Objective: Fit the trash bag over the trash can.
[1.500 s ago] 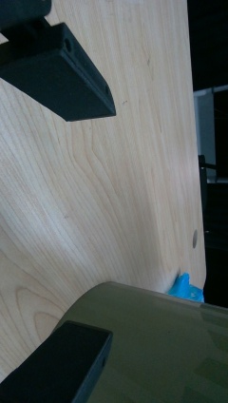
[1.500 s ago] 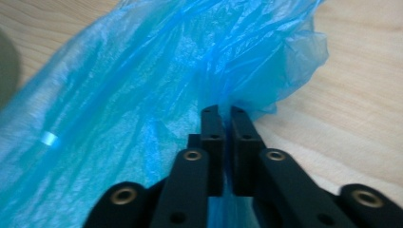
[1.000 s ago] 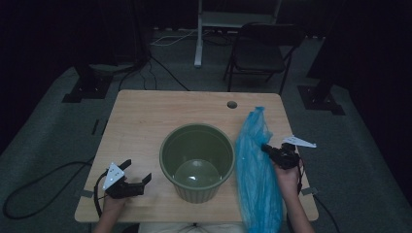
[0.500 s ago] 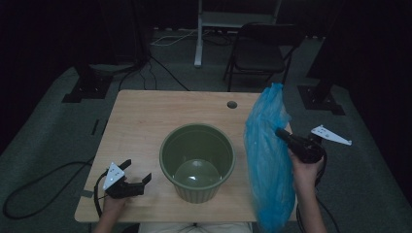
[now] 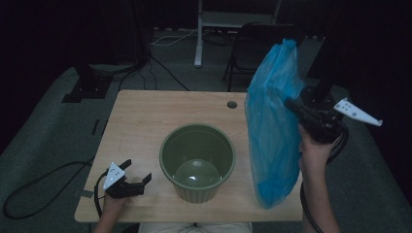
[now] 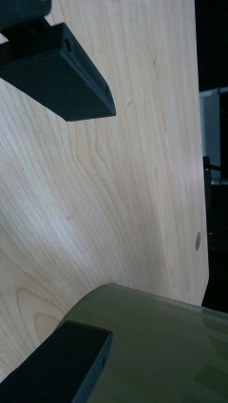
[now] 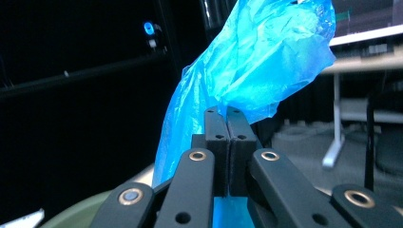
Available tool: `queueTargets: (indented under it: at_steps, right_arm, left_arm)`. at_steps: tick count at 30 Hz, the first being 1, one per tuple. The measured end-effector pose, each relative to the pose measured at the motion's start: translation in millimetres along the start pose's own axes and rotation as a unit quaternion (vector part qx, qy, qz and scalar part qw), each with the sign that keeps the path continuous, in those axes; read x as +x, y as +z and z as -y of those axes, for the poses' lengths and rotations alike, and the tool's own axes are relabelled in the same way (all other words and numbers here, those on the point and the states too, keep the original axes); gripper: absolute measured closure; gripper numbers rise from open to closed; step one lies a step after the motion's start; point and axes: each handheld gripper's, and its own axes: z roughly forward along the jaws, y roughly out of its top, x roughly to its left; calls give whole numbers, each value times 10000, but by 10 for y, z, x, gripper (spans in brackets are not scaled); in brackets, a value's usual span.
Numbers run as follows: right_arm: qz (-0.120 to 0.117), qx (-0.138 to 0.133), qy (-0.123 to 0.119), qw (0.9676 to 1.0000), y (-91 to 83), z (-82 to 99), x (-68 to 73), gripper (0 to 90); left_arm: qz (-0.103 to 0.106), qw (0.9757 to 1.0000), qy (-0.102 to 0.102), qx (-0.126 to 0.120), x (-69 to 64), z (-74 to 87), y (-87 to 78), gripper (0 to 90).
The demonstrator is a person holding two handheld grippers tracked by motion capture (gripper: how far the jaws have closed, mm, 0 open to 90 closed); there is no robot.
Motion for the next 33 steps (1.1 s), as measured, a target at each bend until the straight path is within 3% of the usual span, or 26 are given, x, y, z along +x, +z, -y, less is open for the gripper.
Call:
queueTargets:
  at_steps: [1, 6, 13, 17, 21, 27, 28, 33]
  right_arm:
    - [-56, -150, -114, 9998, 39, -192, 51, 898]
    - [-321, -550, -140, 9979, 146, -594, 162, 898]
    - [-716, -991, -117, 9924, 260, -960, 370, 897]
    - [-773, -1083, -172, 9910, 384, -1039, 487, 898]
    - [-854, -1125, -82, 9899, 588, -997, 554, 898]
    - [-1089, -1025, 176, 9886, 900, -883, 587, 898]
    - [-1167, -933, 239, 9885, 1020, -886, 619, 897]
    - [-1358, -972, 240, 9857, 1160, -1068, 749, 897]
  left_arm:
    - [-2, 10000, 5, 4, 0, 0, 0, 2]
    - [6, 10000, 9, 14, -2, -1, 3, 2]
    - [16, 10000, 3, 3, -2, 0, 4, 2]
    - [18, 10000, 12, -4, -1, 0, 2, 2]
    - [20, 10000, 5, -3, 0, 0, 0, 2]
    - [17, 10000, -2, 3, 1, 0, 1, 2]
    - [16, 10000, 2, 6, 3, -1, 0, 2]
    - [38, 10000, 18, -1, -2, 1, -1, 2]
